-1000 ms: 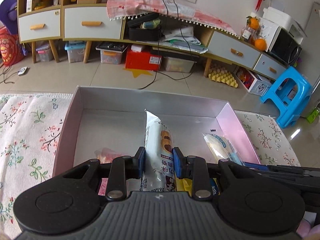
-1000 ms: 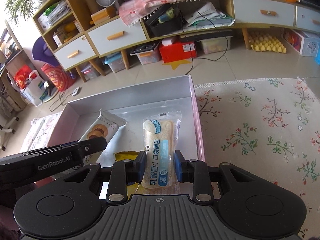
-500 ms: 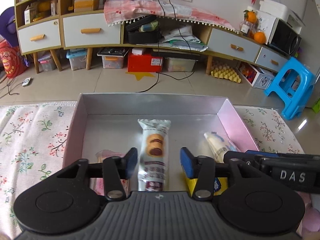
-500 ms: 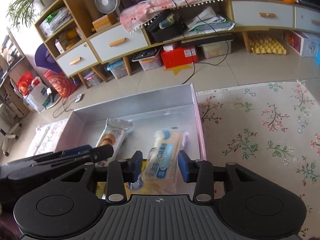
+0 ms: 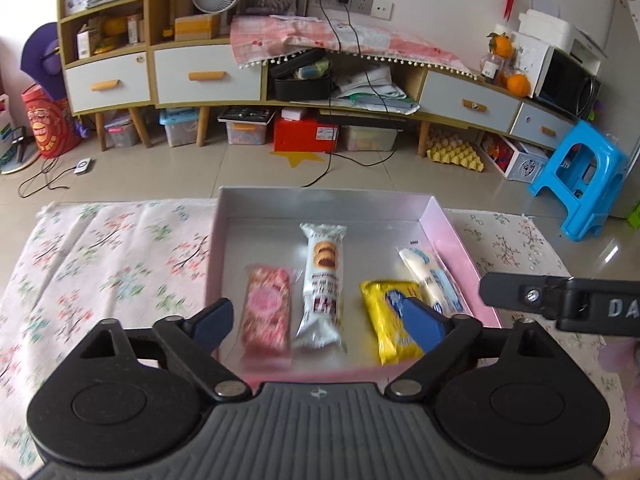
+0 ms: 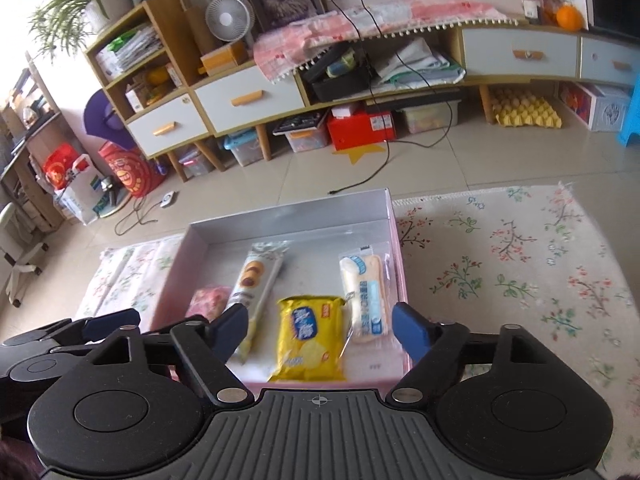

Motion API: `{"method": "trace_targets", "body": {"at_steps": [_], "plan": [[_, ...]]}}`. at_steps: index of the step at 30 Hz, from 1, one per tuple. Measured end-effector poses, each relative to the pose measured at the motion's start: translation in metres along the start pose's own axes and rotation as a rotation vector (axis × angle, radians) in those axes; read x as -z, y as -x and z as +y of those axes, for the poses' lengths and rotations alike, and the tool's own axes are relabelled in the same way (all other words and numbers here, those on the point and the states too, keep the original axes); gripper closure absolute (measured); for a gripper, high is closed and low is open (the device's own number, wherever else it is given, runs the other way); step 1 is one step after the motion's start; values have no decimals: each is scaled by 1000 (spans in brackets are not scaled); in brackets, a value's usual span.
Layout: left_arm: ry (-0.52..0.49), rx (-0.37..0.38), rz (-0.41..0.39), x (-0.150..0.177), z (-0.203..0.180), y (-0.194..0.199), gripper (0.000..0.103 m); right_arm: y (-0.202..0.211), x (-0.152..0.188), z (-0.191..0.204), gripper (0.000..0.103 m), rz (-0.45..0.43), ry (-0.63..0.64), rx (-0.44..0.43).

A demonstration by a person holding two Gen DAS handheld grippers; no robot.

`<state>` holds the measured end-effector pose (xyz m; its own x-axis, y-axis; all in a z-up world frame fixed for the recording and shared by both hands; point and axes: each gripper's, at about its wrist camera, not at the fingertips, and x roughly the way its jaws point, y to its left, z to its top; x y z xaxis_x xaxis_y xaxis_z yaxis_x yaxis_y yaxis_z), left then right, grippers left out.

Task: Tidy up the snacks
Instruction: 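Lower both packs into the pink box and open both tools, then grasp the red candy with the left tool while the right tool grasps the orange jam-biscuit pack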

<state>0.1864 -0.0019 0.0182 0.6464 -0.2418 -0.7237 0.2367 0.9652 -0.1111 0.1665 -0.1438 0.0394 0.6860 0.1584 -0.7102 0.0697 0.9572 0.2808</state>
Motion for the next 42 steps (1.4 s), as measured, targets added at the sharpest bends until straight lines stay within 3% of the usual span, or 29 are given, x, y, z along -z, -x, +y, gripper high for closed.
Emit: {"method": "trace_targets", "body": {"at_steps": [6, 14, 22, 26, 31, 36, 42], "plan": [[20, 2, 0, 19, 1, 28, 3, 36, 16, 6, 14, -4, 27, 8], [55, -21, 67, 50, 3, 47, 2, 70, 50, 5, 12, 16, 79, 21], [54, -26, 91, 81, 6, 54, 1, 80, 88, -3, 8, 14, 126, 44], [56, -25, 120, 96, 15, 51, 1, 78, 104, -5, 8, 61, 217, 112], [87, 17, 149, 112, 18, 44, 7, 76, 112, -17, 8, 83, 221, 134], [111, 99, 224, 123, 6, 31, 22, 64, 120, -23, 8, 141, 227, 169], [121, 131, 238, 125, -6, 22, 36, 54, 124, -21, 8, 189, 228, 171]]}}
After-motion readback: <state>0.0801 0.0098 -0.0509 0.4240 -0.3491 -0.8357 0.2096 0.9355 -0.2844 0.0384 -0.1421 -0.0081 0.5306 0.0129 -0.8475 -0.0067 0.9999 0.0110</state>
